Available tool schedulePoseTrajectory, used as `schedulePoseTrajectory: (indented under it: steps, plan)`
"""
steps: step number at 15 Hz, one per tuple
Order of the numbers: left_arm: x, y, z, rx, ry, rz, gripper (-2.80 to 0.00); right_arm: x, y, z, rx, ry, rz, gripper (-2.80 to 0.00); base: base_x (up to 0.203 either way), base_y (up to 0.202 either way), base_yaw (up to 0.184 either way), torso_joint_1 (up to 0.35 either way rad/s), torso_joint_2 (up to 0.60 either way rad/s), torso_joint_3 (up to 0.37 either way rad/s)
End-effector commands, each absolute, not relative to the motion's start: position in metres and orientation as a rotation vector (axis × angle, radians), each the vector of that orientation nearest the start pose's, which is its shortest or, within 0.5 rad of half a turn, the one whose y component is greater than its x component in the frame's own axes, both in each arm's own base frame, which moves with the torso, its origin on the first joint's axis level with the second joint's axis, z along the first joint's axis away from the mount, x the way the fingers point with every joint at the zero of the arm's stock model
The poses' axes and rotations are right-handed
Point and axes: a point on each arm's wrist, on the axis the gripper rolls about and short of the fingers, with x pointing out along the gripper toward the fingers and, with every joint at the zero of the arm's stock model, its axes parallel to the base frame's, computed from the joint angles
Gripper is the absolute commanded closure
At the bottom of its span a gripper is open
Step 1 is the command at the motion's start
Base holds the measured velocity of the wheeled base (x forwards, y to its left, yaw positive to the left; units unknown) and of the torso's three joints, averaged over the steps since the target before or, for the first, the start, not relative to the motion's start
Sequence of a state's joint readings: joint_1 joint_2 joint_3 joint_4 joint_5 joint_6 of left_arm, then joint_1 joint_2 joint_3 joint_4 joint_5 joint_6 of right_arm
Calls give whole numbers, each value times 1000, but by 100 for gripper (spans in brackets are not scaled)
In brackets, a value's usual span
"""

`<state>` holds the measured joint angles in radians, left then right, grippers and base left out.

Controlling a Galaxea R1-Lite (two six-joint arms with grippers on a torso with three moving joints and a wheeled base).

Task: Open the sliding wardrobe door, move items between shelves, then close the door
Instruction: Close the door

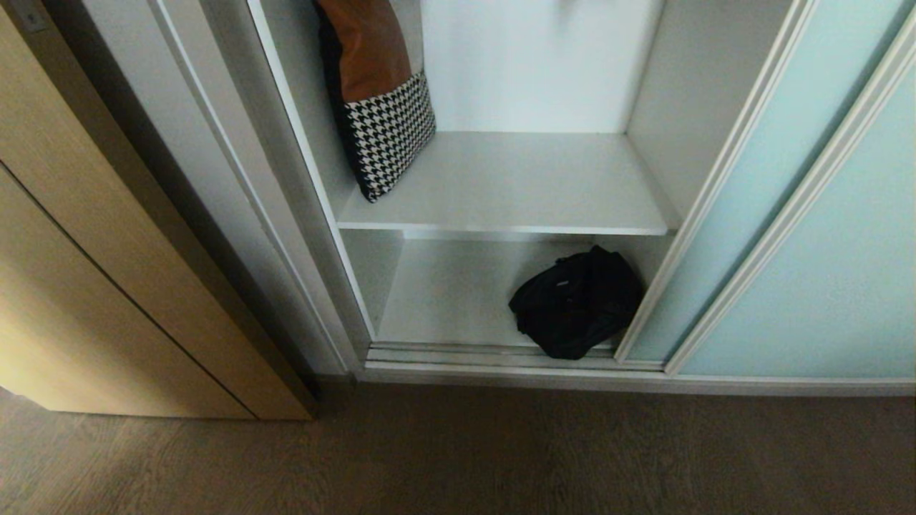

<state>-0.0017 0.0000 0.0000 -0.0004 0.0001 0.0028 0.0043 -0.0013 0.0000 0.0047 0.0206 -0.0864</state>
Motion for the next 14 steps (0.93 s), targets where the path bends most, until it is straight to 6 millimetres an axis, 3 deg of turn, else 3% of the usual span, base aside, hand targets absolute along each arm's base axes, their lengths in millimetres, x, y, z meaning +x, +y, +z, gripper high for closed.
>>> schedulePoseTrajectory:
  steps: [1, 3, 8, 11, 14]
  plan:
    - [-23, 0, 75, 3, 0, 0, 0, -23, 0, 75, -78, -2, 20, 0, 0, 0, 0, 0, 0, 0]
    - [-23, 0, 76, 2, -1, -2, 0, -26, 0, 84, 2, -35, -1, 0, 0, 0, 0, 0, 0, 0]
    - [-23, 0, 75, 3, 0, -2, 0, -82, -2, 195, 126, -186, -39, 0, 0, 0, 0, 0, 0, 0]
    - [-23, 0, 75, 3, 0, -1, 0, -67, -6, 264, 145, -110, -132, 0, 0, 0, 0, 0, 0, 0]
    - [-23, 0, 76, 3, -1, -1, 0, -38, -8, 312, 115, -52, -213, 0, 0, 0, 0, 0, 0, 0]
